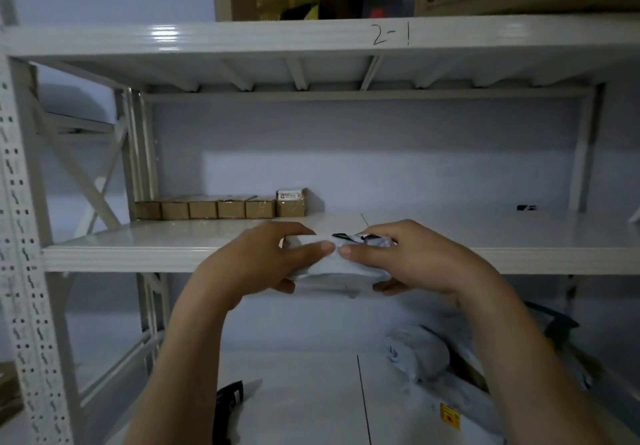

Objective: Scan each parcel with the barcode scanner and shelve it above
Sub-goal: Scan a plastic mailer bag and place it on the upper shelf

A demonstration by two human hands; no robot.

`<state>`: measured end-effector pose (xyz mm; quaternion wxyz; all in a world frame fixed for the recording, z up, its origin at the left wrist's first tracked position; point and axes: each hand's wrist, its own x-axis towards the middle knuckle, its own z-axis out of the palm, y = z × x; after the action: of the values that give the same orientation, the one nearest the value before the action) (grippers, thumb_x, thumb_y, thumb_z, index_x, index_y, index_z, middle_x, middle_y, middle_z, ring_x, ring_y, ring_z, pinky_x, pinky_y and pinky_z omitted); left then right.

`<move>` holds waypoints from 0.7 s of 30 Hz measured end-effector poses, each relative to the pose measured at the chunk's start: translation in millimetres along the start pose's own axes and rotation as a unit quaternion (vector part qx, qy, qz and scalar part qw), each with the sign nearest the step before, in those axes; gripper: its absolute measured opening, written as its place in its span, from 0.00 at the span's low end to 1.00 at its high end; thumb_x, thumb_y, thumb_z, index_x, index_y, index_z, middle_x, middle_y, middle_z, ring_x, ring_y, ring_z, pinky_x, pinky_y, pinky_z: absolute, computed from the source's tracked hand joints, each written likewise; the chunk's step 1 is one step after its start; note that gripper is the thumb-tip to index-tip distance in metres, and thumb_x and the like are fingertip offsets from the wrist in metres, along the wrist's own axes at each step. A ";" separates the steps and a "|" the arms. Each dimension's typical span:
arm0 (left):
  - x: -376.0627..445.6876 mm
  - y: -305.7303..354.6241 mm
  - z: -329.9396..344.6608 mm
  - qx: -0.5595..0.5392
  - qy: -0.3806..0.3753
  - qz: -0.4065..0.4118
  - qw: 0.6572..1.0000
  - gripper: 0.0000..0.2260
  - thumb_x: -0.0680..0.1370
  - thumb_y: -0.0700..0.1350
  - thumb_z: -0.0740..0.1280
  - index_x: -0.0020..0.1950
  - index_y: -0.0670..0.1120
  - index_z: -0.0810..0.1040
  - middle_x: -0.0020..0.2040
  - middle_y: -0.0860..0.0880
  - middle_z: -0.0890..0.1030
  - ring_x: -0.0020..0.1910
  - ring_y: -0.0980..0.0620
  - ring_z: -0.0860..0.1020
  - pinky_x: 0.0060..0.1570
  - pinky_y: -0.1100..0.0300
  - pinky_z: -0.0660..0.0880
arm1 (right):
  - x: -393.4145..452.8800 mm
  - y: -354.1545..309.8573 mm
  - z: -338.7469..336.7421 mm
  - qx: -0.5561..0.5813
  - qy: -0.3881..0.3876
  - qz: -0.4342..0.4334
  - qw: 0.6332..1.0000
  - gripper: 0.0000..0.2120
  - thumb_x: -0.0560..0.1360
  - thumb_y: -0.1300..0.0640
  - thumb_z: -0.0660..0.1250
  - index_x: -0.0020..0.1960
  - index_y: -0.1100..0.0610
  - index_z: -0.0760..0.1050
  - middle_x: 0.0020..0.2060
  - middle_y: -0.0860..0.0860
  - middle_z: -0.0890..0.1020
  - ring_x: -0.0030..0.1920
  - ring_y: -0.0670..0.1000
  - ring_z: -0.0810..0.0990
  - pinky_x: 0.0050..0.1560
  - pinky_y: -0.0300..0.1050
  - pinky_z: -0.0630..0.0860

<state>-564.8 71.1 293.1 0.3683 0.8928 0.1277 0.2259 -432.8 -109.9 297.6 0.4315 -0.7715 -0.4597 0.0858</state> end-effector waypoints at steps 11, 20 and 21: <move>69.5 -8.1 15.1 0.063 0.189 0.102 0.975 0.17 0.73 0.63 0.69 0.58 0.58 0.78 0.44 0.60 0.78 0.42 0.60 0.77 0.35 0.68 0.69 | 69.7 22.0 -9.3 -0.039 0.140 -0.091 0.985 0.26 0.72 0.37 0.71 0.67 0.46 0.77 0.65 0.43 0.77 0.60 0.44 0.74 0.54 0.38 0.69; 164.9 -73.9 47.6 0.087 0.176 0.081 0.977 0.05 0.77 0.44 0.70 0.52 0.46 0.81 0.49 0.46 0.84 0.43 0.53 0.81 0.43 0.64 0.77 | 172.0 94.1 3.6 -0.096 0.130 -0.002 0.987 0.21 0.73 0.51 0.76 0.64 0.54 0.79 0.64 0.54 0.80 0.59 0.53 0.80 0.52 0.38 0.74; 172.3 -76.9 47.6 0.118 0.172 0.089 0.974 0.05 0.79 0.44 0.67 0.51 0.46 0.81 0.49 0.46 0.84 0.43 0.51 0.82 0.45 0.60 0.79 | 180.7 97.0 6.0 -0.124 0.140 0.005 0.982 0.20 0.73 0.51 0.76 0.63 0.55 0.80 0.62 0.55 0.81 0.59 0.55 0.81 0.52 0.40 0.75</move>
<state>-396.8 164.1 261.5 0.2115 0.8853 0.1351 0.3916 -272.7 15.3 269.4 0.3921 -0.8254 -0.3985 -0.0784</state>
